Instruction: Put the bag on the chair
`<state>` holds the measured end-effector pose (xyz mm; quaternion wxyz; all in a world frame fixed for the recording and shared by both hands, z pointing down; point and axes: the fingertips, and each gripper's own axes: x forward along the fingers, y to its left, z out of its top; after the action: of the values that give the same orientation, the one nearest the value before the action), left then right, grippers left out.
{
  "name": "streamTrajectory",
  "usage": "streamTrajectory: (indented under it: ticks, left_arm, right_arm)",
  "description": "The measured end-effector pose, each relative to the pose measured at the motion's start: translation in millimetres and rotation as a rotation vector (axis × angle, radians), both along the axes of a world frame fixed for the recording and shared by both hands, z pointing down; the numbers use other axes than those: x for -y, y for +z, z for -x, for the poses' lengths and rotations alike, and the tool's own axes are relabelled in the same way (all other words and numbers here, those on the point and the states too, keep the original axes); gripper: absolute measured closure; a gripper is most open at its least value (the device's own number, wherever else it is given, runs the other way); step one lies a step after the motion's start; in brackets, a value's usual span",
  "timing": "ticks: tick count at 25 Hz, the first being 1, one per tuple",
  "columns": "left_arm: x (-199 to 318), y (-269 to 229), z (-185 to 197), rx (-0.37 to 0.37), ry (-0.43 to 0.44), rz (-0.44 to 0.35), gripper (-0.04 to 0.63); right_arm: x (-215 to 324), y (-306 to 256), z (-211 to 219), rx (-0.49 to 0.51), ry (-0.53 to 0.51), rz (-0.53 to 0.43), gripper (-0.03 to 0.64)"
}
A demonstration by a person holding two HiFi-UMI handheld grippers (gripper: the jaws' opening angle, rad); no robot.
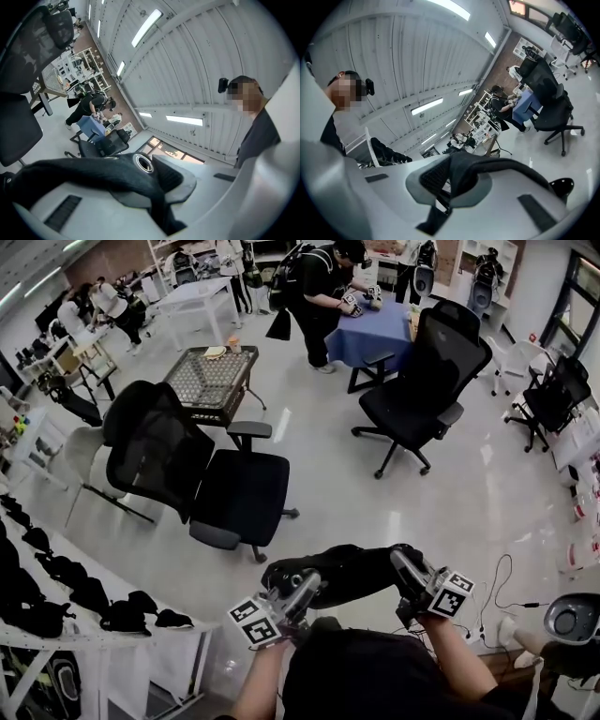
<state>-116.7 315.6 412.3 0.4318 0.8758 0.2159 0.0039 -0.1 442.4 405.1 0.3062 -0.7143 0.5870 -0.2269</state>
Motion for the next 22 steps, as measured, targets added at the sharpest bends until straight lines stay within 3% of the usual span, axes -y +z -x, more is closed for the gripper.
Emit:
streamTrajectory:
  ticks: [15,22]
  left_arm:
    - [68.2,20.2,-33.2,0.039,-0.047,-0.013,0.571]
    - [91.5,30.4,-57.9,0.063,-0.101,-0.016,0.571]
  right_arm:
    - [63.1,18.8,-21.2,0.021,-0.036,0.026,0.609]
    - [98.2,34.5,-56.8,0.032,-0.102,0.037,0.609]
